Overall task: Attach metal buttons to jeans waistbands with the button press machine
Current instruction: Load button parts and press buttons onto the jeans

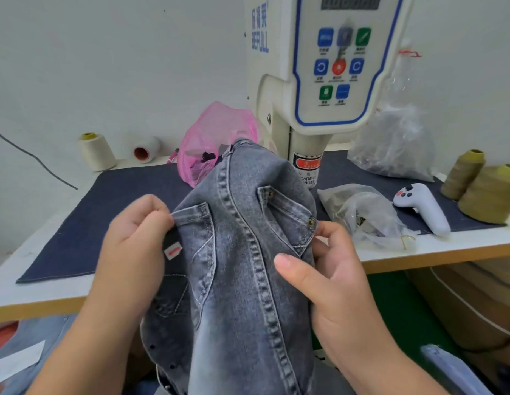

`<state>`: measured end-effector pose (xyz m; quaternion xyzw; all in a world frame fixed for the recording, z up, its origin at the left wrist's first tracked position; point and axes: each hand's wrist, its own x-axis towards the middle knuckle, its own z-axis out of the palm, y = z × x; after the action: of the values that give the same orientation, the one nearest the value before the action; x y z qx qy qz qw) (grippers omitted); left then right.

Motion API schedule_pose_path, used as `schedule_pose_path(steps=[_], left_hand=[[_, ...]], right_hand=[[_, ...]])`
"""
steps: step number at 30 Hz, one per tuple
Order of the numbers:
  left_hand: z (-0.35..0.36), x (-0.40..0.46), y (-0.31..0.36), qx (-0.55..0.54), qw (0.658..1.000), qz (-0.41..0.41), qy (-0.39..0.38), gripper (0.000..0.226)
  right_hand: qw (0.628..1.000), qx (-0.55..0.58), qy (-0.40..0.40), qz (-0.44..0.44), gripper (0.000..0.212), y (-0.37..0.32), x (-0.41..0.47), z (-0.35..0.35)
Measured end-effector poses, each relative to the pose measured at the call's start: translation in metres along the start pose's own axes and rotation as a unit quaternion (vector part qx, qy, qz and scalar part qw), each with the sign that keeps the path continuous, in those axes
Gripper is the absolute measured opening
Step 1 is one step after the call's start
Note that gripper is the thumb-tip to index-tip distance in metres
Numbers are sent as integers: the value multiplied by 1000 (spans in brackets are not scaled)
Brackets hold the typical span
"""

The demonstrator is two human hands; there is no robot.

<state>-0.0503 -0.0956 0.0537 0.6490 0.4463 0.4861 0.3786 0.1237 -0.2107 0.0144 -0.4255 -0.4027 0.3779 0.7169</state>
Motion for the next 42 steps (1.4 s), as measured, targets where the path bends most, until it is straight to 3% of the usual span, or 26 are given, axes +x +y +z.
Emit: schedule_pose_path(steps=[3,6,11,14,17,18,20,23,30,34,36,38,42], left_hand=[[0,-2,3,3,996,-18,-90,16],[-1,-1,3,7,986,-43,-159,17],[-6,4,-6,28,988,-61,-139,18],[1,5,-15,122,990,-19,-63,21],[15,-5,-2,74,996,55,-1,13],[18,-10,5,31,994,101,-2,7],[22,-18,20,-29,982,169,-78,7],[28,-26,28,16,946,241,-216,8],[46,-39,17,105,939,289,-154,14],[51,-29,7,123,949,189,-220,63],[48,-21,5,18,948,75,-308,80],[48,-17,1,-99,915,11,-391,71],[45,-18,0,-159,900,15,-405,52]], right_hand=[[999,45,-19,-10,53,-4,-1,1],[998,-2,-39,-39,58,-11,-2,0],[995,-78,-6,-69,37,-16,-2,-4],[990,-96,35,-98,30,-20,-2,-9],[985,-100,53,-132,31,-21,-3,-9],[984,-103,49,-136,32,-20,-4,-8],[984,-105,37,-140,32,-19,-4,-7],[991,-53,23,-123,29,-20,-5,-9],[992,4,72,-101,28,-24,-9,-17],[990,104,23,-89,28,-30,-11,-18],[986,141,-24,-89,33,-33,-12,-18],[987,129,-44,-87,41,-30,-13,-22],[995,76,-50,-47,63,-22,-14,-34]])
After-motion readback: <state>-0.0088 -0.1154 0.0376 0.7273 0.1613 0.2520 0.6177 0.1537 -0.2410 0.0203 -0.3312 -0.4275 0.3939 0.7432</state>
